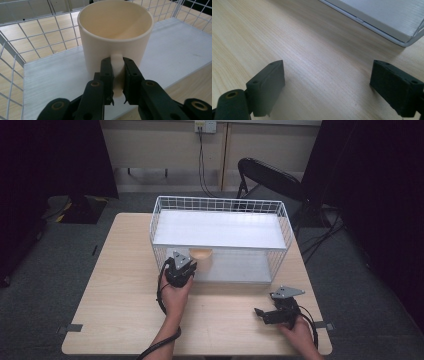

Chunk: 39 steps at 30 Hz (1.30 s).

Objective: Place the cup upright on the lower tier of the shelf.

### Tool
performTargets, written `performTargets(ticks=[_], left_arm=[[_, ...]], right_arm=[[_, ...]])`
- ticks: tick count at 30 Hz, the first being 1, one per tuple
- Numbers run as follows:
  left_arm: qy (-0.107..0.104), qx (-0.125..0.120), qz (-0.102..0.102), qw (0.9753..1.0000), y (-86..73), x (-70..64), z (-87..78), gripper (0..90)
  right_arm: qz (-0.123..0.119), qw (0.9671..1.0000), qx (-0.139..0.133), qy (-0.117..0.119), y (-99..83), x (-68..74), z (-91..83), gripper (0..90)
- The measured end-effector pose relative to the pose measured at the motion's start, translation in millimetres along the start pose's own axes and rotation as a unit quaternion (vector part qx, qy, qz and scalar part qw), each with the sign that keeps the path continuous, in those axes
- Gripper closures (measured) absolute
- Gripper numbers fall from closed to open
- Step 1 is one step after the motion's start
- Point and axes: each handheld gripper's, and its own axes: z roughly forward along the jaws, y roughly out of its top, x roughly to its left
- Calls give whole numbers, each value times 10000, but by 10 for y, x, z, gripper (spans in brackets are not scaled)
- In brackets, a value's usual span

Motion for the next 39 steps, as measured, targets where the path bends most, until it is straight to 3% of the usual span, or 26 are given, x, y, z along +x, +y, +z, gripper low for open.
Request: performTargets(ticks=[2, 9, 17, 19, 23, 29, 39], left_arm=[[29, -38, -55, 10000, -5, -5, -1, 794], [-203, 26, -58, 9998, -82, 27, -44, 690], [-462, 82, -121, 9988, -54, 45, -157, 497], [-492, 155, 10, 9987, -56, 41, -173, 487], [-539, 199, 3, 9984, -71, 26, -185, 396], [-845, 242, -79, 9961, -120, 40, -231, 298], [-999, 324, -77, 9944, -165, 83, -328, 221]], right_arm=[[-1, 10000, 0, 0, 0, 0, 0, 118], [0, 10000, 0, 1, 0, 0, 0, 118], [3, 10000, 3, 1, 0, 0, 0, 118], [-1, 10000, 0, 0, 0, 0, 0, 118], [5, 10000, 4, 2, 0, 0, 0, 118], [0, 10000, -5, -3, 0, 0, 1, 118], [0, 10000, 0, 1, 0, 0, 0, 118]])
